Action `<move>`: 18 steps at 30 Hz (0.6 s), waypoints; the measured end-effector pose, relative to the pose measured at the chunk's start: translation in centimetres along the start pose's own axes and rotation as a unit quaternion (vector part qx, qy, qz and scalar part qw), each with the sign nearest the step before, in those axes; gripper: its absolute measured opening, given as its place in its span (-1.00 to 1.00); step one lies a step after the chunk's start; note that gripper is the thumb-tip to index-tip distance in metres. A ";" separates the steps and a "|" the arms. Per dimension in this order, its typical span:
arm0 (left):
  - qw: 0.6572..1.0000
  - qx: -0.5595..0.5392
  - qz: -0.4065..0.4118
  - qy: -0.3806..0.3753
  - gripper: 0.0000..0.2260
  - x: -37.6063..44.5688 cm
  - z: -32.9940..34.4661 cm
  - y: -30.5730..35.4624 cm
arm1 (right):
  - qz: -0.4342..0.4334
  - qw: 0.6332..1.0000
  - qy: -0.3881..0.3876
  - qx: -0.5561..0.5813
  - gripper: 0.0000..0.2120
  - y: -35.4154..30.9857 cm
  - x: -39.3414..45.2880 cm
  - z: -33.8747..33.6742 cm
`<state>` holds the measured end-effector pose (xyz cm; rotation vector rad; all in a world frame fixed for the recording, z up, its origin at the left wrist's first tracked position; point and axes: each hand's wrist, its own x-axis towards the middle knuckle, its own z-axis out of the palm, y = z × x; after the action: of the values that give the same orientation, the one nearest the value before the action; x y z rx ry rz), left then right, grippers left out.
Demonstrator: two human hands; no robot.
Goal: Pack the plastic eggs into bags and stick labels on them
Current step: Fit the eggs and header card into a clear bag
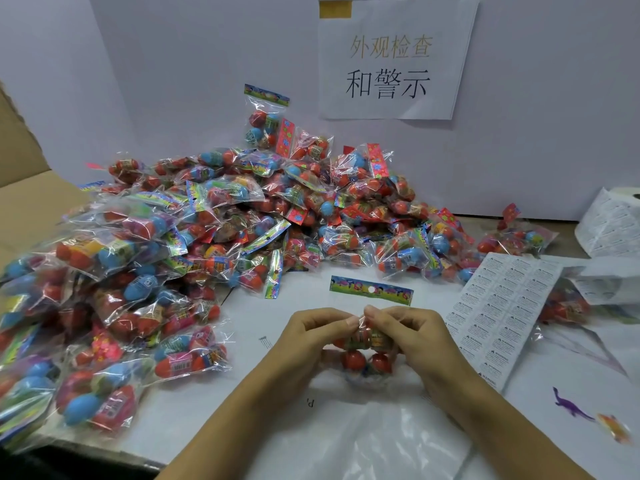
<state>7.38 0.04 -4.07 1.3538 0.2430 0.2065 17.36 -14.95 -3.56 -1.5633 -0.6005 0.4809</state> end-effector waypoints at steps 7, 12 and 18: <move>0.999 -0.021 -0.024 0.016 -0.74 0.0 0.5 0.1 | -0.021 0.998 0.036 0.036 -0.73 -0.1 0.0 0.3; 0.999 -0.010 -0.033 -0.001 -0.68 -0.3 0.6 0.2 | 0.003 0.997 0.066 0.043 -0.67 -0.2 0.2 0.0; 0.996 -0.002 -0.037 -0.078 -0.73 -0.6 0.3 0.3 | 0.032 0.992 0.093 0.077 -0.59 -0.2 0.6 -0.9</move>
<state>6.87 -0.33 -3.68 1.3469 0.1609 0.0376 18.34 -15.27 -3.30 -1.4638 -0.3619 0.4145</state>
